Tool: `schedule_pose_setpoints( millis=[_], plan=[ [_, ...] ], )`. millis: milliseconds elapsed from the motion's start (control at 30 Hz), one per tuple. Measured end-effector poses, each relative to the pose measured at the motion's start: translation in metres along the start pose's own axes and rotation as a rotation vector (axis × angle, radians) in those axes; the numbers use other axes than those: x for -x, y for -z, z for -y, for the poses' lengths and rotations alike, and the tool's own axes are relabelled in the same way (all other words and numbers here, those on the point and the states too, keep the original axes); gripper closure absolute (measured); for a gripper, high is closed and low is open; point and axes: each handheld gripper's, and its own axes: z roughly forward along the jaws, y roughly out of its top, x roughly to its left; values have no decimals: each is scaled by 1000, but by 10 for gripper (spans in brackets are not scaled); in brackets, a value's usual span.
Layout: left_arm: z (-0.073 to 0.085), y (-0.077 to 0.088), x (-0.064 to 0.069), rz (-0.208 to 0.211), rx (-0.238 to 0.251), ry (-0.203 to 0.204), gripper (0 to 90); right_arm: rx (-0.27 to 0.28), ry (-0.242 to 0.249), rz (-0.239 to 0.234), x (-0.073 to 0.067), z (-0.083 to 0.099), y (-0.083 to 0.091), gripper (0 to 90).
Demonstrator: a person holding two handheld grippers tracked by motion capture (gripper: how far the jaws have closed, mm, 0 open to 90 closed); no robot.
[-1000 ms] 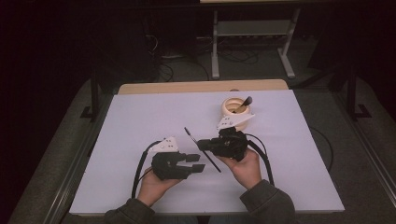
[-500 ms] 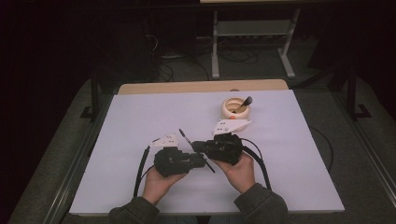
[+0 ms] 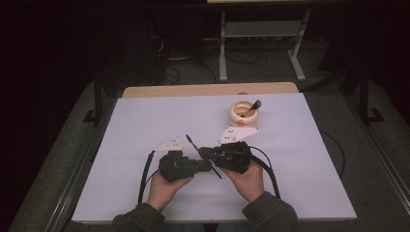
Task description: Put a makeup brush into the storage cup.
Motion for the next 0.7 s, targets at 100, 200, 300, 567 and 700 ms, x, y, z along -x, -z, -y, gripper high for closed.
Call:
schedule_pose_setpoints(
  millis=[100,200,300,567,700],
  plan=[
    [1,0,-1,-12,-4,-2,838,-3,27,19,-2,1,1,848],
    [1,2,-3,-19,-14,-2,857,3,35,27,-3,1,2,849],
    [1,2,-1,-39,-15,-13,858,5,40,30,-3,1,4,847],
    [0,0,3,-107,-96,-85,858,-37,34,22,-2,-3,3,747],
    [-1,-2,7,-136,-124,-120,858,-61,44,21,-3,-4,2,763]
  ],
)
